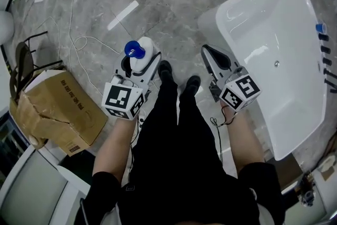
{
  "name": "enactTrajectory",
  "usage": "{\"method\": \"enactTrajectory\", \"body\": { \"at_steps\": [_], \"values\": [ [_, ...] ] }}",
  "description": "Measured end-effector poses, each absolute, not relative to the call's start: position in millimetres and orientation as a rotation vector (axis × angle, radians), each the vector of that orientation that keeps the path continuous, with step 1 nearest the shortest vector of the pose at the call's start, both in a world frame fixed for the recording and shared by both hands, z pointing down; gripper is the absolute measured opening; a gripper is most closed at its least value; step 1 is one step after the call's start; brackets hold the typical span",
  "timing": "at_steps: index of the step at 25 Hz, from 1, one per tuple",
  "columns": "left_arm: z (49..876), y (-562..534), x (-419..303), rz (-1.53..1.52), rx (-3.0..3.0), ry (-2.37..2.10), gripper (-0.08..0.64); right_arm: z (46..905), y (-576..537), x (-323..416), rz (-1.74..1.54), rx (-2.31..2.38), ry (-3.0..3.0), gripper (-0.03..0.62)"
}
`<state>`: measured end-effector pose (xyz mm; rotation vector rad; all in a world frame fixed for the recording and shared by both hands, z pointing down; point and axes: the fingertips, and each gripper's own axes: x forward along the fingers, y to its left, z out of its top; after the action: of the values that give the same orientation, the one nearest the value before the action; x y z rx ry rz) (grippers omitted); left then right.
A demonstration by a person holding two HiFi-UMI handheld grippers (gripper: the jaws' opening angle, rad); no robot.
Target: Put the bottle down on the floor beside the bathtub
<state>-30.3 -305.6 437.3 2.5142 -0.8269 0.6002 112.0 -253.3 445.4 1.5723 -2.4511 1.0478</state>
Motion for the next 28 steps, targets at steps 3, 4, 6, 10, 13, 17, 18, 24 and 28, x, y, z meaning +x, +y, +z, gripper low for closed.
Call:
{"method": "enactTrajectory", "body": {
  "at_steps": [3,4,6,10,13,17,18,24,28],
  "values": [
    [473.5,-305.7,-29.0,0.605,2.480,-0.804,0.282,476.1,-256.5,108.2,1.049,1.561,-2.436,0.029],
    [484.3,-303.8,-28.4,0.606,2.471,-0.796,0.282,485.4,-254.6,107.3,1.051,1.562,-2.437,0.029],
    [504.9,-301.7,-26.4,0.611,2.463,-0.785,0.282,502.7,-251.6,108.9,1.070,1.591,-2.428,0.028],
    [548.1,-305.9,-20.7,0.628,2.438,-0.803,0.282,535.5,-249.9,116.5,1.128,1.668,-2.391,0.028],
    [577.0,-311.1,-19.6,0.631,2.423,-0.819,0.282,563.7,-248.5,113.3,1.151,1.655,-2.379,0.028],
    [607.5,-312.4,-31.6,0.634,2.420,-0.835,0.282,600.9,-250.6,99.4,1.156,1.612,-2.366,0.028],
    [616.1,-310.3,-35.3,0.639,2.413,-0.839,0.282,610.2,-250.5,95.7,1.162,1.602,-2.365,0.028],
    [690.7,-305.0,-43.5,0.673,2.389,-0.858,0.282,681.8,-262.8,86.6,1.175,1.576,-2.392,0.028],
    [738.2,-308.1,-51.8,0.680,2.388,-0.869,0.282,724.3,-268.1,77.5,1.151,1.552,-2.417,0.028]
  ]
}}
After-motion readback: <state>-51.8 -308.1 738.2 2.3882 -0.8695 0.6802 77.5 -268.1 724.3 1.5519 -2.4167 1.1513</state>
